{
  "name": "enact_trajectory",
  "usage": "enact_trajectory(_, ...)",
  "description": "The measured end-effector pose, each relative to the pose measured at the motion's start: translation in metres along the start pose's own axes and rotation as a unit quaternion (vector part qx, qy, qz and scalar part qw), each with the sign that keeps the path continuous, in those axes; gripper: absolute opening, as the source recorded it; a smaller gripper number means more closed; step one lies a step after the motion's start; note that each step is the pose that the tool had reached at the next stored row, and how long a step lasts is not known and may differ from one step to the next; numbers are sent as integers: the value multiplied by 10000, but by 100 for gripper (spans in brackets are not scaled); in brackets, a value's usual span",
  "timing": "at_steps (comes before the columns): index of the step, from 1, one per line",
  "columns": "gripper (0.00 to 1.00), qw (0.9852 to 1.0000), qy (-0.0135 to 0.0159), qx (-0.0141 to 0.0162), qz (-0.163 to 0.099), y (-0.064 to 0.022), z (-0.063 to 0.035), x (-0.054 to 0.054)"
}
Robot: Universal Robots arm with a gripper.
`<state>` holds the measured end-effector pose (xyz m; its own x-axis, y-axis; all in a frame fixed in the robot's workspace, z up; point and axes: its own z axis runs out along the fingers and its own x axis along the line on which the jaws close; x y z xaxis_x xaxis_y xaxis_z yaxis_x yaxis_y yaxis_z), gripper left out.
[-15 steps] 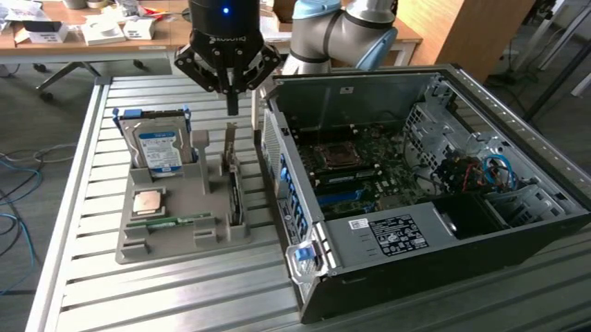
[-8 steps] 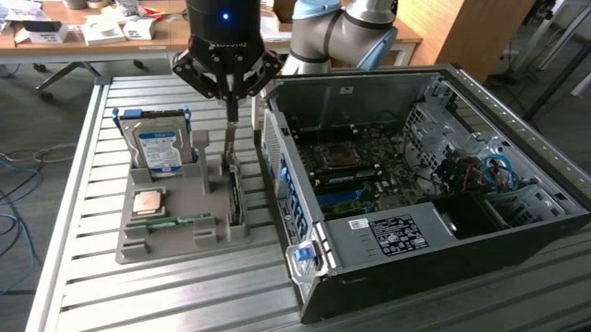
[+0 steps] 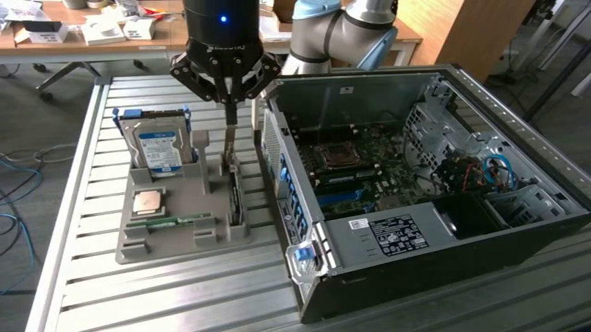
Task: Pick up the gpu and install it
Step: 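Reach for the gpu, then pick up the gpu and move the gpu toward the slot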
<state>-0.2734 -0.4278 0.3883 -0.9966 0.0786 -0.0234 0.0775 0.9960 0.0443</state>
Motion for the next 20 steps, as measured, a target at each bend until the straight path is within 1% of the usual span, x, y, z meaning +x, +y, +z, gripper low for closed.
enact_trajectory(13,11,10000,0,0,0,0,0,0)
enact_trajectory(15,23,10000,0,0,0,0,0,0)
enact_trajectory(16,23,10000,0,0,0,0,0,0)
enact_trajectory(18,35,10000,0,0,0,0,0,0)
enact_trajectory(19,35,10000,0,0,0,0,0,0)
enact_trajectory(20,41,10000,0,0,0,0,0,0)
